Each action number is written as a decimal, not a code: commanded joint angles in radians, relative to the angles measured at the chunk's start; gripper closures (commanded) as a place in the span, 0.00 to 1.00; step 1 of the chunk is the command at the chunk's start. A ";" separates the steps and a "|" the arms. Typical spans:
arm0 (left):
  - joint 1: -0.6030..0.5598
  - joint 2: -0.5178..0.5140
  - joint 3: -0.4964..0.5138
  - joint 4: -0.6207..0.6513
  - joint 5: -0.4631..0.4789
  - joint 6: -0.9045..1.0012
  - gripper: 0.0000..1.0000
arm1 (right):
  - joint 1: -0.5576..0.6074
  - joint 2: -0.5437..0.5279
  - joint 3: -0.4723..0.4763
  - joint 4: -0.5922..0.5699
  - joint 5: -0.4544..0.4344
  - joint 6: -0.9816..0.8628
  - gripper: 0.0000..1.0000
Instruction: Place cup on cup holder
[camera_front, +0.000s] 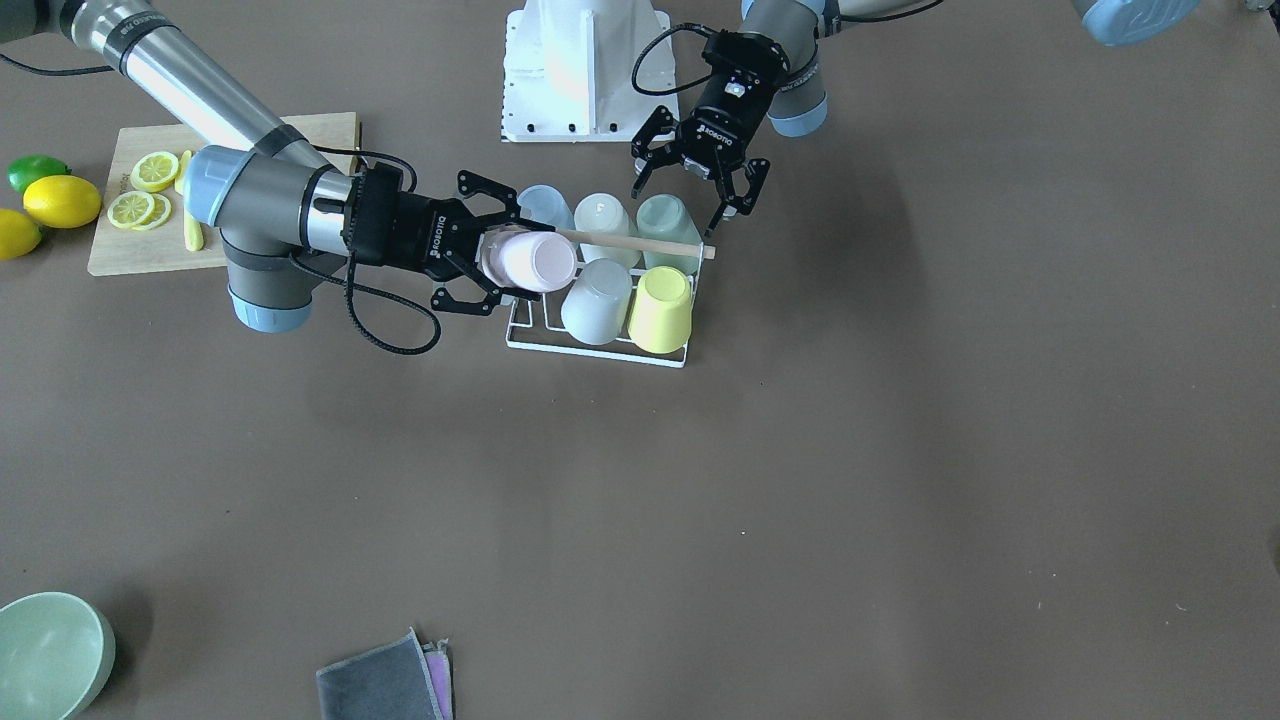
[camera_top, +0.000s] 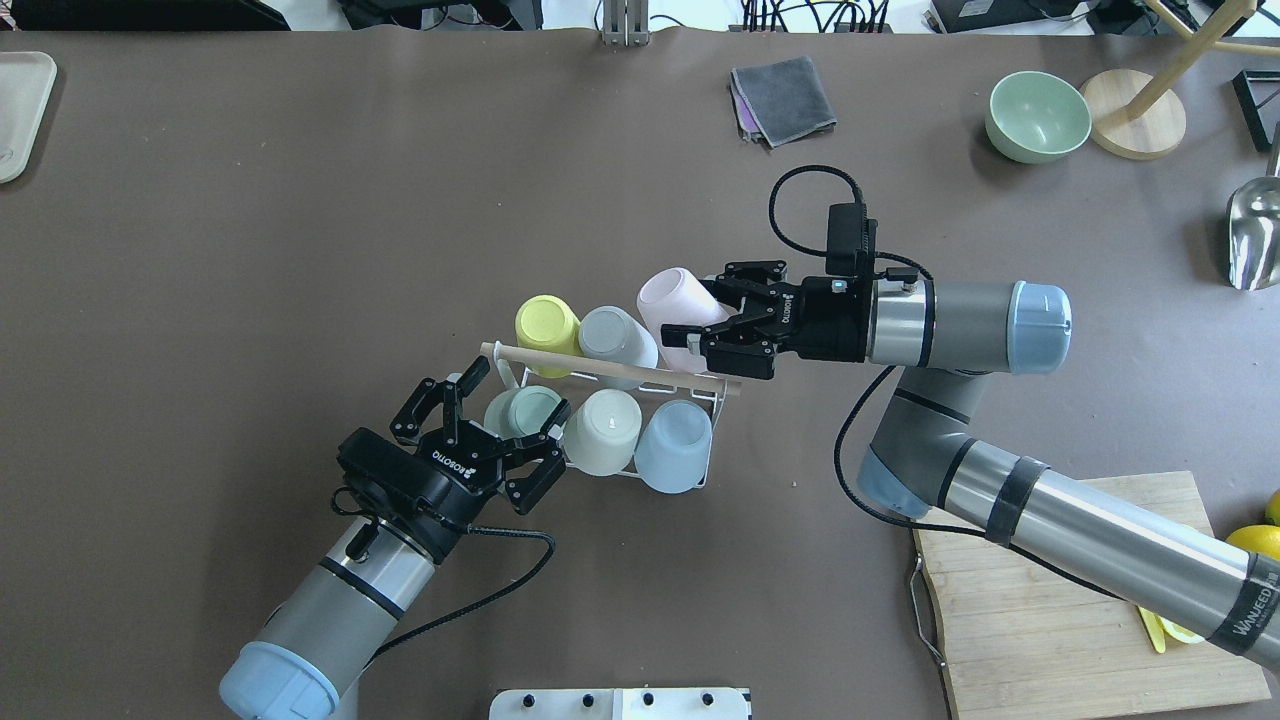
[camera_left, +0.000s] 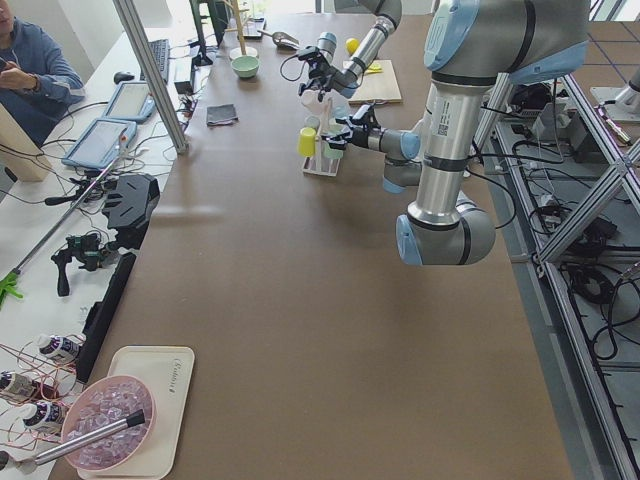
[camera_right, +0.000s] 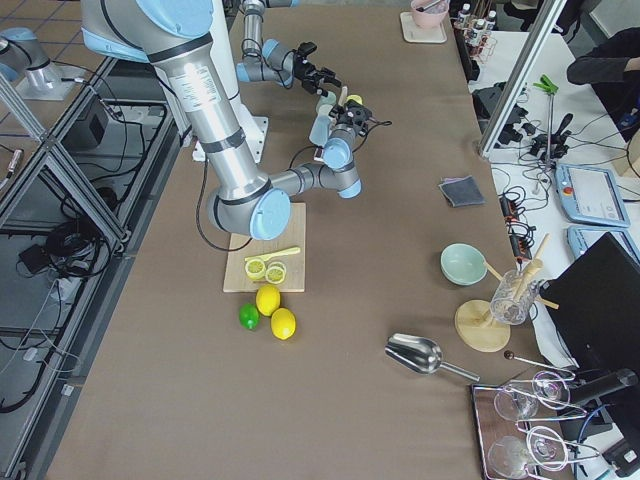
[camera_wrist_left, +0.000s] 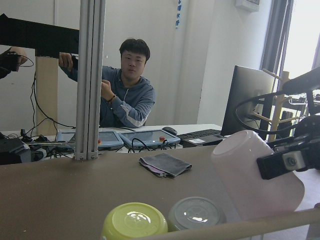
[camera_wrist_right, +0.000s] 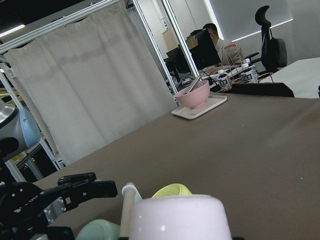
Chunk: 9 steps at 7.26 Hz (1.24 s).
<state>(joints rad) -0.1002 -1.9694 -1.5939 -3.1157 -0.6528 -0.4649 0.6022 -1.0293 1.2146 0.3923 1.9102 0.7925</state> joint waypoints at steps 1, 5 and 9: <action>-0.002 0.009 -0.029 -0.001 -0.002 0.005 0.02 | 0.001 -0.003 0.002 0.008 0.001 0.001 1.00; -0.038 0.217 -0.301 0.040 -0.123 0.026 0.02 | 0.010 -0.005 0.006 0.010 -0.003 0.002 0.01; -0.347 0.257 -0.357 0.417 -0.585 0.029 0.02 | 0.030 -0.011 0.007 0.040 0.000 0.013 0.00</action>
<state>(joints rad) -0.3461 -1.7142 -1.9450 -2.8104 -1.0885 -0.4327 0.6241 -1.0376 1.2221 0.4261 1.9106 0.8037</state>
